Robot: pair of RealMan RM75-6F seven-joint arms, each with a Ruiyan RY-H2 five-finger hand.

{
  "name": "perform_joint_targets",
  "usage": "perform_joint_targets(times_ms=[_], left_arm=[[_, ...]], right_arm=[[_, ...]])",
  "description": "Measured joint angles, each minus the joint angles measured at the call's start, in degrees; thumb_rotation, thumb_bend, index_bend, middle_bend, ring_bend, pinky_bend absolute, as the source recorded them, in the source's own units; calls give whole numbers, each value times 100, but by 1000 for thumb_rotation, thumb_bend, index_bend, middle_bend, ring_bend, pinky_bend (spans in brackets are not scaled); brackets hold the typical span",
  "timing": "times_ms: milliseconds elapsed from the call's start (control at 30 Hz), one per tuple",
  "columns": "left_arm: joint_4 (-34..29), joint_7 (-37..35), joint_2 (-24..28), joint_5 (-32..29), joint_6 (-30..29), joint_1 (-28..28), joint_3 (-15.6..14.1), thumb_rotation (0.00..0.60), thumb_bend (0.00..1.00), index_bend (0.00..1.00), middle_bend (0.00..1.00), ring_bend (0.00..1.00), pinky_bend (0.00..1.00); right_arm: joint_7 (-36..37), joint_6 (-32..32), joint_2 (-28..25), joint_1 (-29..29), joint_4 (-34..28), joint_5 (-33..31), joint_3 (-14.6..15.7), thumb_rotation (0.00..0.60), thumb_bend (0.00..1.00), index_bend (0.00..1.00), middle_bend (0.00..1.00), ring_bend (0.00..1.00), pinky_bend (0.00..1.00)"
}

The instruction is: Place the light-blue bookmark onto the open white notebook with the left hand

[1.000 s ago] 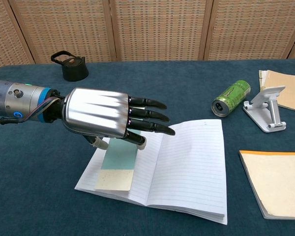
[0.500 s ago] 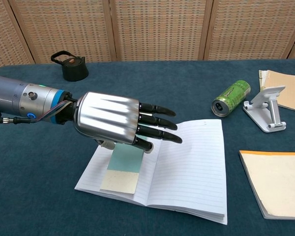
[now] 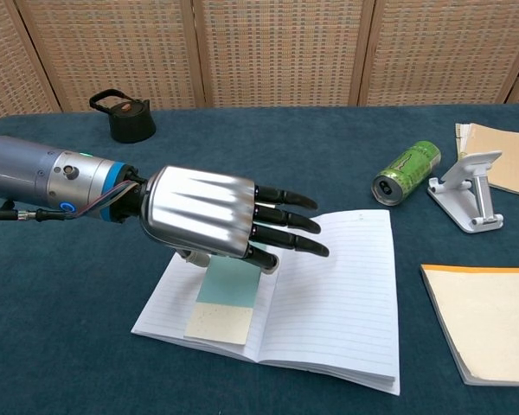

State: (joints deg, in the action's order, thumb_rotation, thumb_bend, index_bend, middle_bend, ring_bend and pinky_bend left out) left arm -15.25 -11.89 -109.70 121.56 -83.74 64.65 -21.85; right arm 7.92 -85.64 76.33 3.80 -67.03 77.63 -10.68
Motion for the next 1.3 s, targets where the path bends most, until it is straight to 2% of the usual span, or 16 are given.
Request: perform_joint_targets(times_ms=[333, 500, 600, 667, 767, 900, 1167, 1233, 1300], left_arm=[[60, -1, -75, -81, 43, 47, -53, 600, 114, 536, 0, 0, 0], [51, -4, -137, -105, 95, 83, -86, 600, 114, 487, 0, 0, 0], [39, 12, -144, -116, 112, 99, -103, 600, 114, 403, 0, 0, 0], [32, 15, -140, -127, 109, 105, -107, 600, 114, 280, 0, 0, 0], [24, 16, -125, -174, 121, 102, -93, 600, 113, 149, 0, 0, 0], [14, 23, -94, -227, 132, 87, -72, 600, 113, 14, 0, 0, 0], [-48, -35, 22, -423, 147, 18, 50, 600, 123, 0, 0, 0, 0], [-97, -98, 66, -491, 148, -26, 91, 600, 175, 0, 0, 0, 0], [-192, -253, 121, -573, 185, -84, 131, 600, 281, 0, 0, 0, 0]], right_arm=[[8, -11, -2, 0, -9, 11, 0, 600, 103, 13, 0, 0, 0], [32, -5, -5, 0, -2, 16, 3, 600, 103, 13, 0, 0, 0], [55, -15, -5, 1, 9, 29, 3, 600, 103, 13, 0, 0, 0], [58, -23, -1, 1, 18, 37, 5, 600, 103, 13, 0, 0, 0], [69, -30, 4, 2, 31, 51, 9, 600, 103, 13, 0, 0, 0], [69, -44, 9, 3, 35, 63, 11, 600, 103, 13, 0, 0, 0], [55, -49, 15, 2, 29, 76, 22, 600, 103, 14, 0, 0, 0], [53, -39, 18, 5, 28, 84, 32, 600, 103, 15, 0, 0, 0], [50, -39, 20, 8, 24, 94, 36, 600, 103, 15, 0, 0, 0]])
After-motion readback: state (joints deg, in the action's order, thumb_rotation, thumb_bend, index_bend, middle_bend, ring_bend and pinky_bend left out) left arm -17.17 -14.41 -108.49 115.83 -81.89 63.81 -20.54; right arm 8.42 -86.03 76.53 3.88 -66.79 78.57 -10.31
